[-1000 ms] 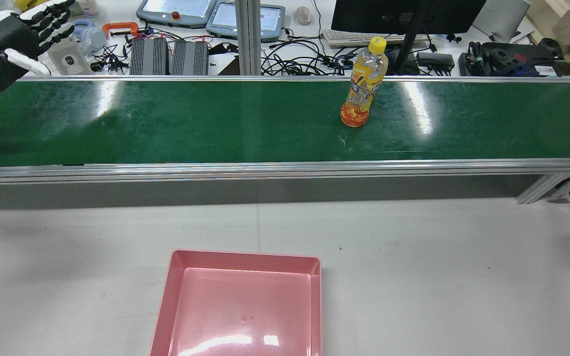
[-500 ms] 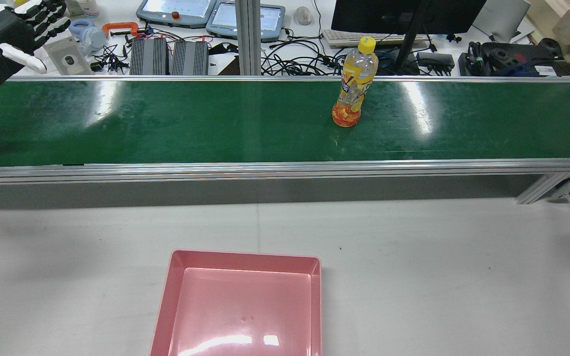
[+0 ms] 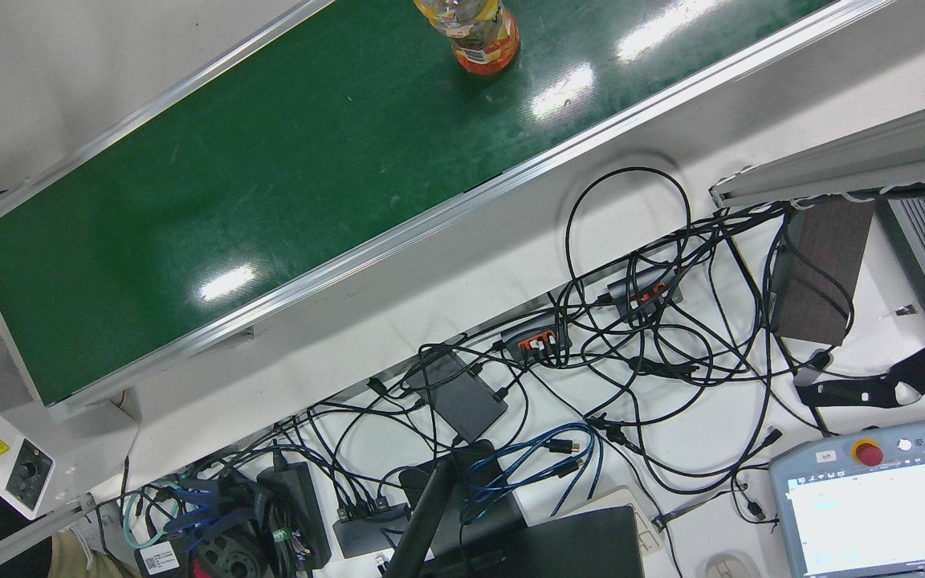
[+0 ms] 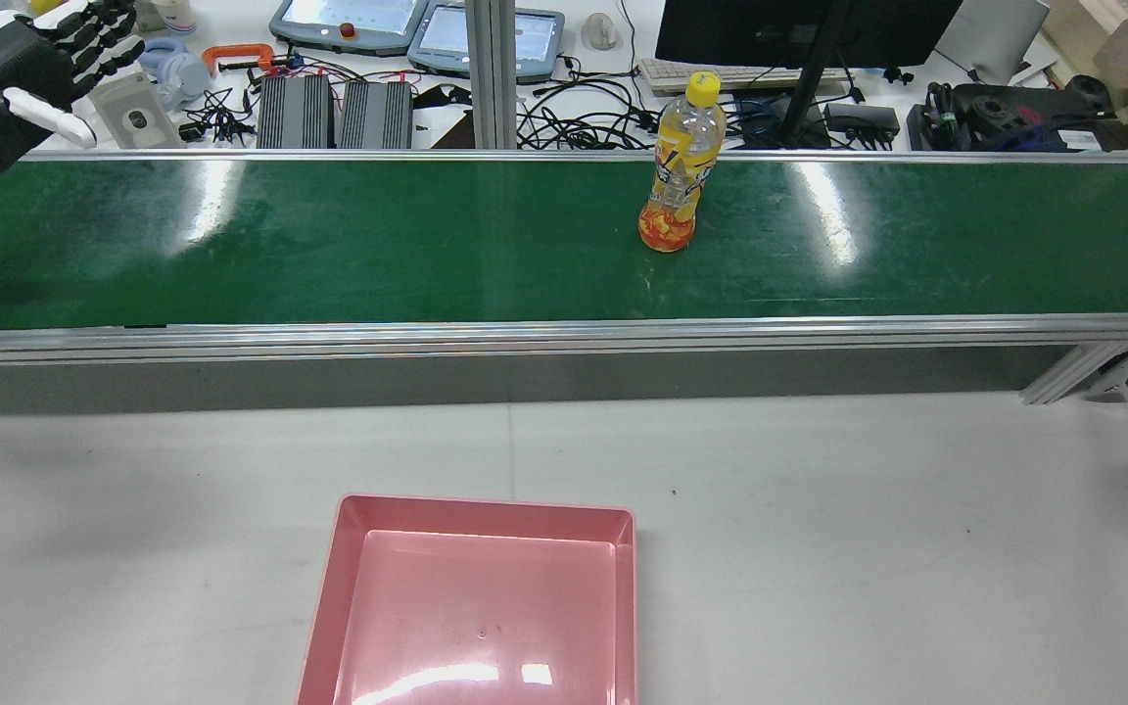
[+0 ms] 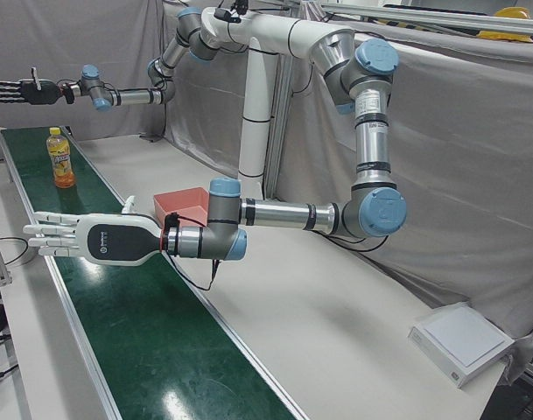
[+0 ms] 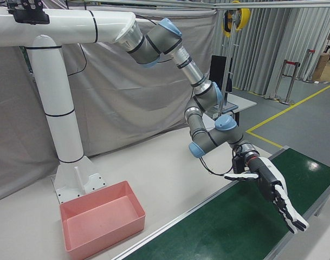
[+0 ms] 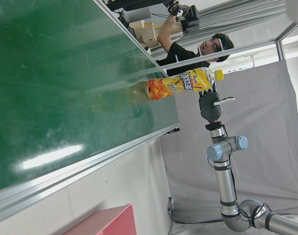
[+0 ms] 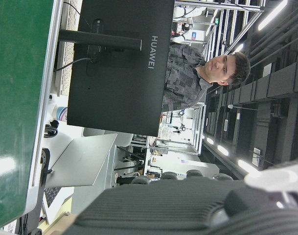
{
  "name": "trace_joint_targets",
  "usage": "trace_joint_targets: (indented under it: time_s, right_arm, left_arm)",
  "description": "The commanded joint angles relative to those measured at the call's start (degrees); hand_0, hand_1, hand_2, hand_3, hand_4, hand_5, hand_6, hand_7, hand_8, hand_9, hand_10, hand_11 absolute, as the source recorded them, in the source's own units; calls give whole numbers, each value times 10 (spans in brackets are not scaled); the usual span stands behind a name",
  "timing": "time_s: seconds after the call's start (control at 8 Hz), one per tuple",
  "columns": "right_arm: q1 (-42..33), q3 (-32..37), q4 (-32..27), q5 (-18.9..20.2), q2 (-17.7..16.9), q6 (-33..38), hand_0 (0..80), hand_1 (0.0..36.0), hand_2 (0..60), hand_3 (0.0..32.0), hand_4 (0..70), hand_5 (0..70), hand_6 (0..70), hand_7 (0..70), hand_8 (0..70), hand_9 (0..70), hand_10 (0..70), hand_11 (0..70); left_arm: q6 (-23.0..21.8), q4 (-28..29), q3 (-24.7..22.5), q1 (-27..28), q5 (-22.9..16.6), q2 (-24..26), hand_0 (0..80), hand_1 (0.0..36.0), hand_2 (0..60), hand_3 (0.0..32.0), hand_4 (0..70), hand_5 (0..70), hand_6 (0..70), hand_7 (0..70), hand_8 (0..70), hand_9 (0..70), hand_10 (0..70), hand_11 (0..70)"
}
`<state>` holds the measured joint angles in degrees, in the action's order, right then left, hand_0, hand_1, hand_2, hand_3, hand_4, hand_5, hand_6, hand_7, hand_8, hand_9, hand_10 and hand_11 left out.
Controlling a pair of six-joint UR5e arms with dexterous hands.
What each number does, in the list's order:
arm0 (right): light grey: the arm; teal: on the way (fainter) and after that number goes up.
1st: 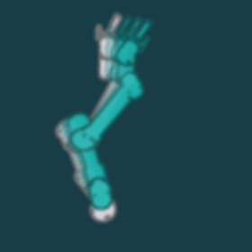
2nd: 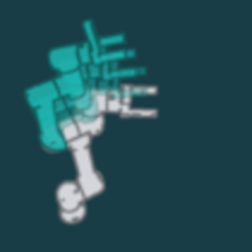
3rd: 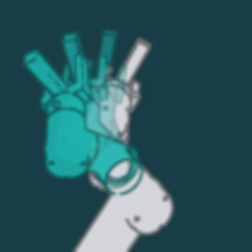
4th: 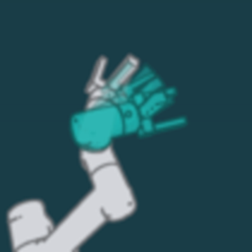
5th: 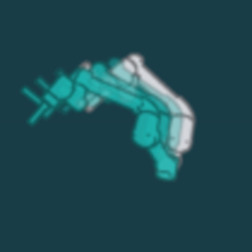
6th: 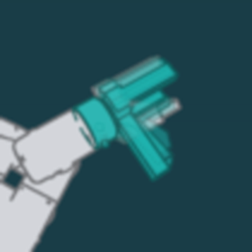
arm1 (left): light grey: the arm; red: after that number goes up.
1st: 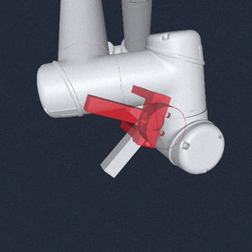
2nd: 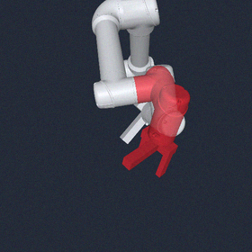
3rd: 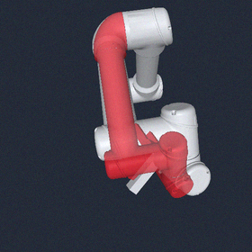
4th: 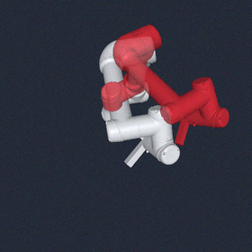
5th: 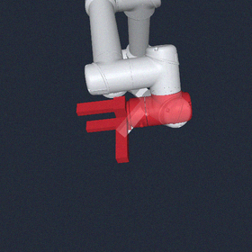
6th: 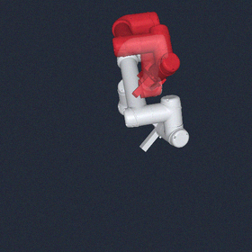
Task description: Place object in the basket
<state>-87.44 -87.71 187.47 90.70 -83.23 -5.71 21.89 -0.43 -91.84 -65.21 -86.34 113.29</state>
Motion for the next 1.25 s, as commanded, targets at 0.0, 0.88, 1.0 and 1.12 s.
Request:
trace_joint_targets:
  time_s: [0.0, 0.88, 1.0, 1.12]
  right_arm:
    - [0, 0, 0, 0, 0, 0, 0, 0, 0, 0, 0, 0, 0, 0, 0, 0, 0, 0]
    - [0, 0, 0, 0, 0, 0, 0, 0, 0, 0, 0, 0, 0, 0, 0, 0, 0, 0]
    - [0, 0, 0, 0, 0, 0, 0, 0, 0, 0, 0, 0, 0, 0, 0, 0, 0, 0]
    - [0, 0, 0, 0, 0, 0, 0, 0, 0, 0, 0, 0, 0, 0, 0, 0, 0, 0]
  left_arm:
    - [0, 0, -6, -5, 0, 0, 575, 63, 0, 0, 71, 90, 1, 0, 0, 0, 33, 65]
    - [0, -1, -15, -4, -1, 0, 576, 66, 0, 0, 74, 91, 1, 0, 0, 0, 31, 63]
    - [0, -1, -15, -4, 0, -1, 577, 66, 0, 0, 74, 92, 1, 0, 0, 0, 32, 65]
    - [0, -1, -17, -4, 0, -1, 575, 67, 0, 0, 73, 92, 2, 0, 0, 0, 32, 64]
